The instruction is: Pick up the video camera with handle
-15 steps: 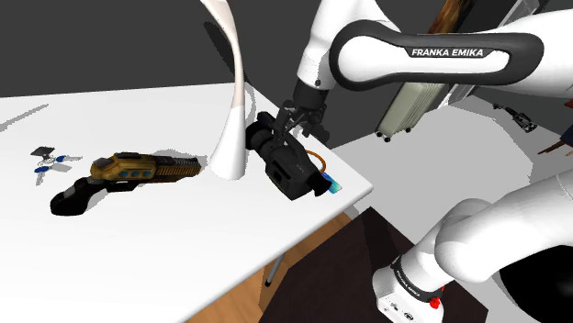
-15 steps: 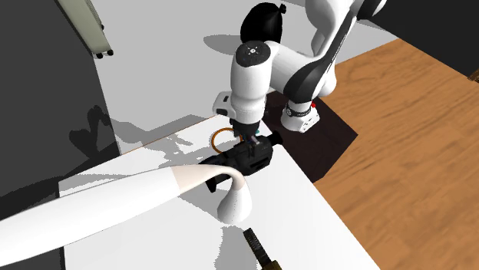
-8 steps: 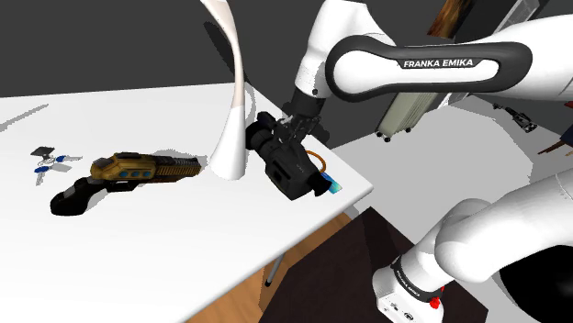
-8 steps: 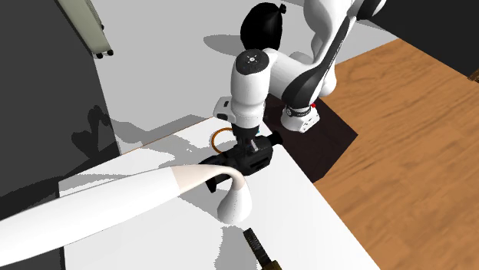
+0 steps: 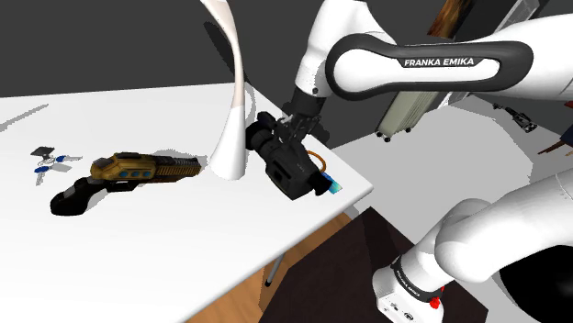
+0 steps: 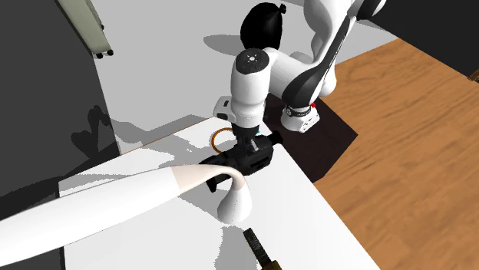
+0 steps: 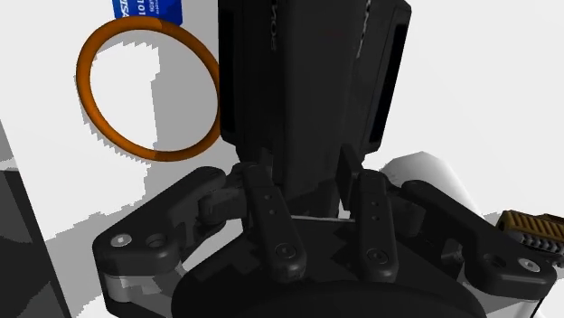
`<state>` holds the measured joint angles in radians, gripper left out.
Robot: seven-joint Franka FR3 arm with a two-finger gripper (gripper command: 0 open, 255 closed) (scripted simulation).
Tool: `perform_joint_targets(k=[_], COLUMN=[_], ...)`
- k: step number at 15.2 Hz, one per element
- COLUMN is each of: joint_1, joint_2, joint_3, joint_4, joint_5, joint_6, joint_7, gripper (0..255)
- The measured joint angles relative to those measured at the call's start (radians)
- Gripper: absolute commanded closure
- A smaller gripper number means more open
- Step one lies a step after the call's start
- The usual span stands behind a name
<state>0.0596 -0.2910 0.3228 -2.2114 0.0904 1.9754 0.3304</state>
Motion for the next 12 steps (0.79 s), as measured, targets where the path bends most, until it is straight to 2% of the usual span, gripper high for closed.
perform_joint_targets(k=[12], joint_1=[-0.004], joint_2=[-0.011], joint_3=[-0.010], joint_4=[0.143], joint_5=[-0.003], joint_6=[-0.156], joint_7=[-0.001], gripper=[255])
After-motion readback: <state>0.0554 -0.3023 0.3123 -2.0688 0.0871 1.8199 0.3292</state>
